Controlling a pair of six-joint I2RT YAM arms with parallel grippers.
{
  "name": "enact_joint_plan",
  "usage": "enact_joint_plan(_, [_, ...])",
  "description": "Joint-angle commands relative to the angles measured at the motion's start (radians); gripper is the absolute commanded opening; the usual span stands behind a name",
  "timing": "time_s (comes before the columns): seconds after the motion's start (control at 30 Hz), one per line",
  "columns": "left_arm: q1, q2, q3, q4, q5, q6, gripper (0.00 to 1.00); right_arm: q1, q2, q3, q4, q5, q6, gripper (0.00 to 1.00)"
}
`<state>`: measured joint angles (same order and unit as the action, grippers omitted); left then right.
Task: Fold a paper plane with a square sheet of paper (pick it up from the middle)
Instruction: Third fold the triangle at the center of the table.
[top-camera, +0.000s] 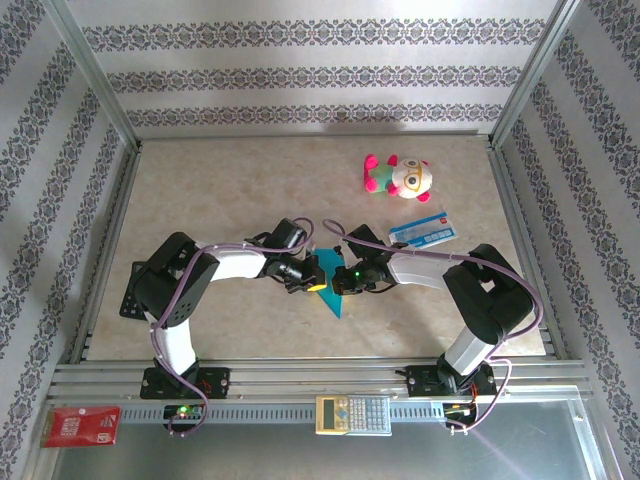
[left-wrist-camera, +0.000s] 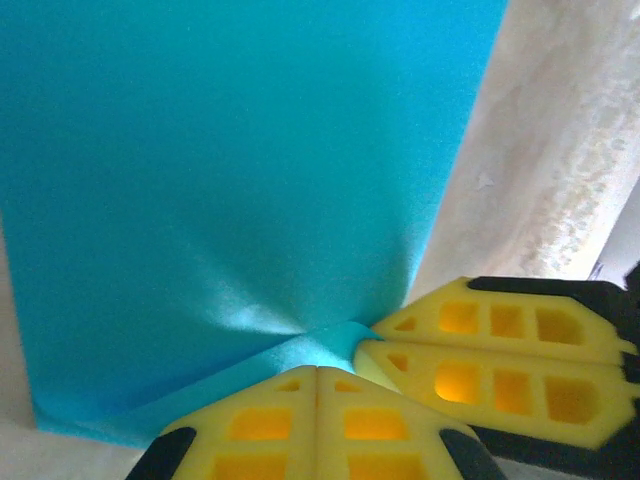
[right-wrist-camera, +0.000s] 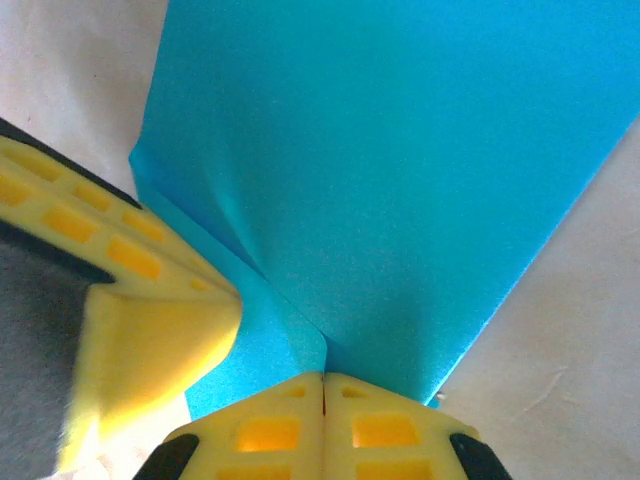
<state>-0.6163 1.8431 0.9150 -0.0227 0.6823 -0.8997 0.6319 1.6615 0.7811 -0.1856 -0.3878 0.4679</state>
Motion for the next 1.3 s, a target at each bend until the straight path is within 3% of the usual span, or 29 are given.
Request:
enact_joint_plan(0.0, [-0.008,0.021,0.015,-0.056,-0.027,0.045,0.0,0.001,0.062,-0.049,-0.048,0.064,0.006,0.0])
enact_joint_plan(0.7, [-0.045,-0.14,-0.103,0.098,0.014,-0.089,0.03,0.002,0.058,-0.062,-0.043,0.063,0.018,0.0])
enact_joint_plan(0.9, [-0.085,-0.204,-0.213,0.243,-0.006,-0.194,0.01,0.001,0.064,-0.063,-0.038,0.063,0.03,0.0])
enact_joint_plan(1.27, [-0.159,-0.176,-0.278,0.425,-0.064,-0.316,0.0,0.0,0.074,-0.069,-0.01,0.063,0.081,0.0])
